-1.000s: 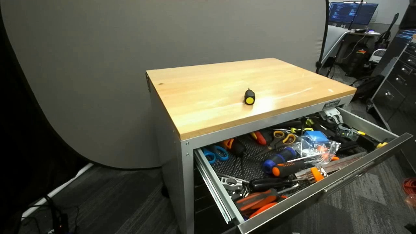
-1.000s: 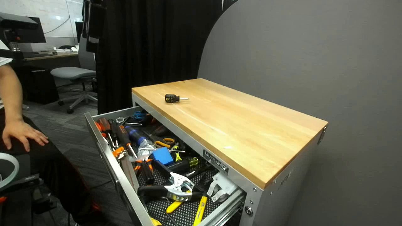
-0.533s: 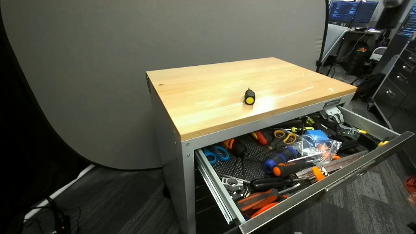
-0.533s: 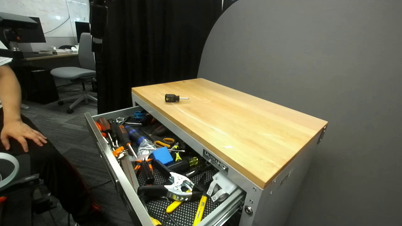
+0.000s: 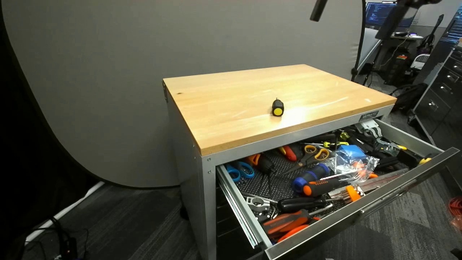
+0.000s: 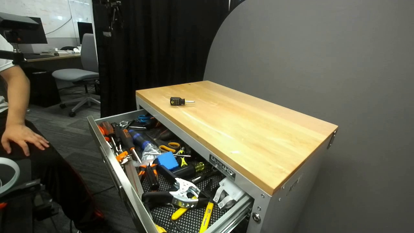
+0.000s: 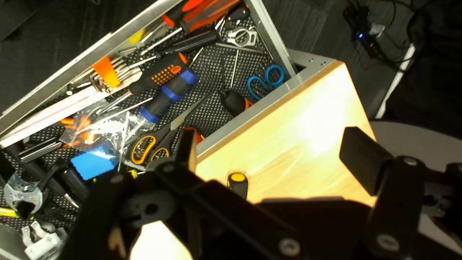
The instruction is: Put the screwdriver in the drawer and close it
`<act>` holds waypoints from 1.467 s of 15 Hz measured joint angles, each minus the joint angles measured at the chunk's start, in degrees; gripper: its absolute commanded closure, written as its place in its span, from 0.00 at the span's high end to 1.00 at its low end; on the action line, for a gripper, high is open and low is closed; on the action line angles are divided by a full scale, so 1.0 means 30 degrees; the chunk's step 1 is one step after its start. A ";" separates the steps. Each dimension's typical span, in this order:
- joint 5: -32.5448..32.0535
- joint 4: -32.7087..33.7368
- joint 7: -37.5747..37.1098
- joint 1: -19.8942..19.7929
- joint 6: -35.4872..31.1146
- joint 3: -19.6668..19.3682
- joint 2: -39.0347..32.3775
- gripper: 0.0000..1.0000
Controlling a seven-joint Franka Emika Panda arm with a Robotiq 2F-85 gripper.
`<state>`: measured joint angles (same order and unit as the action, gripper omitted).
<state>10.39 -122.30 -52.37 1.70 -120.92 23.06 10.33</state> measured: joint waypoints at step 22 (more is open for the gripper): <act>-0.9474 1.0684 -0.6899 0.5289 -0.1111 -0.5960 -1.2731 1.00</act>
<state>-18.03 -90.25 -73.07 17.56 -124.25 5.18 -27.87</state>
